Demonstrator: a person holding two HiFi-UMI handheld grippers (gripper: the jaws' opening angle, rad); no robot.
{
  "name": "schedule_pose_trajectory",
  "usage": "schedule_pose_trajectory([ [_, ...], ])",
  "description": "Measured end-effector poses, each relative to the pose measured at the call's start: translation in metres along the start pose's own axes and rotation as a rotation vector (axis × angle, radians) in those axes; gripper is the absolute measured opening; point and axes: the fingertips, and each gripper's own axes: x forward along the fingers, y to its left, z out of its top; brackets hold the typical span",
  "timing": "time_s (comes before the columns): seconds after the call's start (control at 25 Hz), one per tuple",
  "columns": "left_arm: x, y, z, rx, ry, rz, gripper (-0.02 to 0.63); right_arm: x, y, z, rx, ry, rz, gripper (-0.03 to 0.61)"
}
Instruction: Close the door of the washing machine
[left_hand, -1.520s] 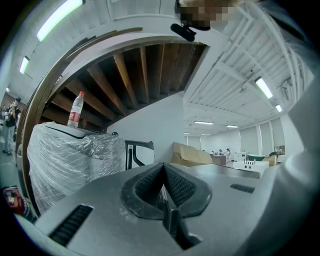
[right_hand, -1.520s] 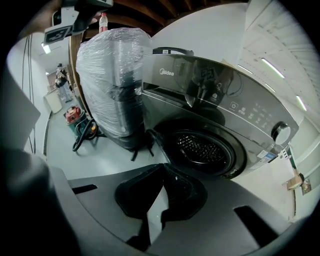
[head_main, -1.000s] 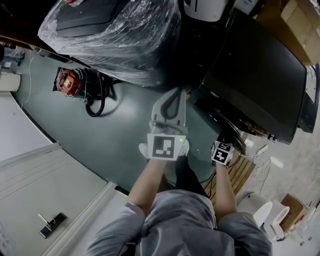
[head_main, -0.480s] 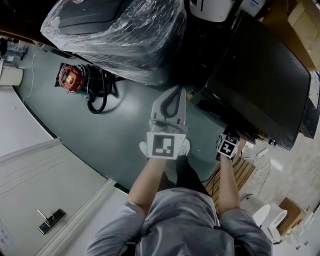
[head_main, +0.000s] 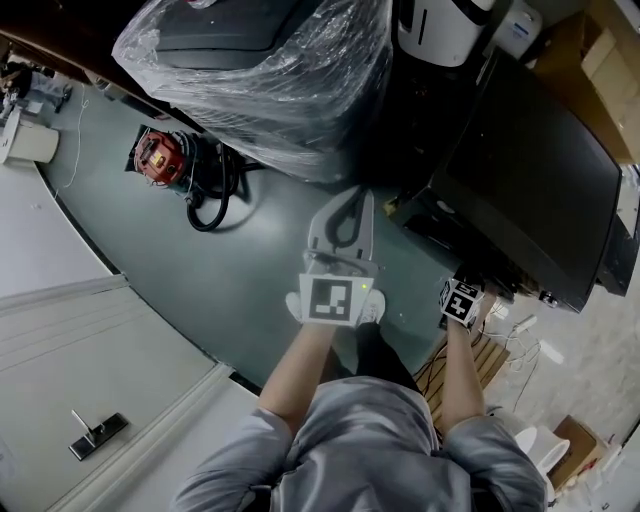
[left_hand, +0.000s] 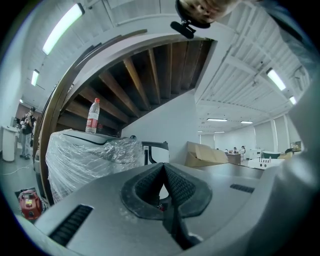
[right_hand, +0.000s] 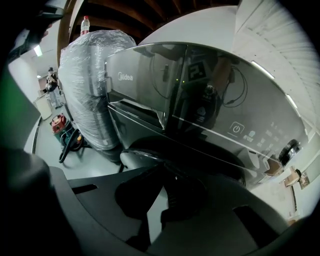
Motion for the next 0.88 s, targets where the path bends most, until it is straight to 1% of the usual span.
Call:
schedule_pose_trajectory([
  [0.12, -0.011, 0.012, 0.008, 0.012, -0.007, 0.014, -0.002, -0.010, 0.010, 0.014, -0.010, -0.033, 0.011, 0.000],
  [0.24, -0.023, 0.024, 0.017, 0.013, -0.015, 0.035, -0.002, -0.025, 0.030, 0.035, -0.016, -0.088, 0.050, 0.000],
  [0.4, -0.040, 0.042, 0.026, 0.019, -0.005, 0.072, -0.002, -0.062, 0.071, 0.077, -0.033, -0.217, 0.143, 0.000],
  [0.56, -0.057, 0.063, 0.040, 0.014, -0.029, 0.108, -0.002, -0.105, 0.116, 0.124, -0.047, -0.352, 0.226, 0.000],
  [0.72, -0.074, 0.085, 0.046, 0.003, -0.028, 0.147, -0.002, -0.149, 0.156, 0.168, -0.082, -0.473, 0.293, 0.000],
  [0.88, -0.089, 0.102, 0.054, 0.015, -0.033, 0.167, -0.002, -0.194, 0.184, 0.211, -0.073, -0.583, 0.349, 0.000],
])
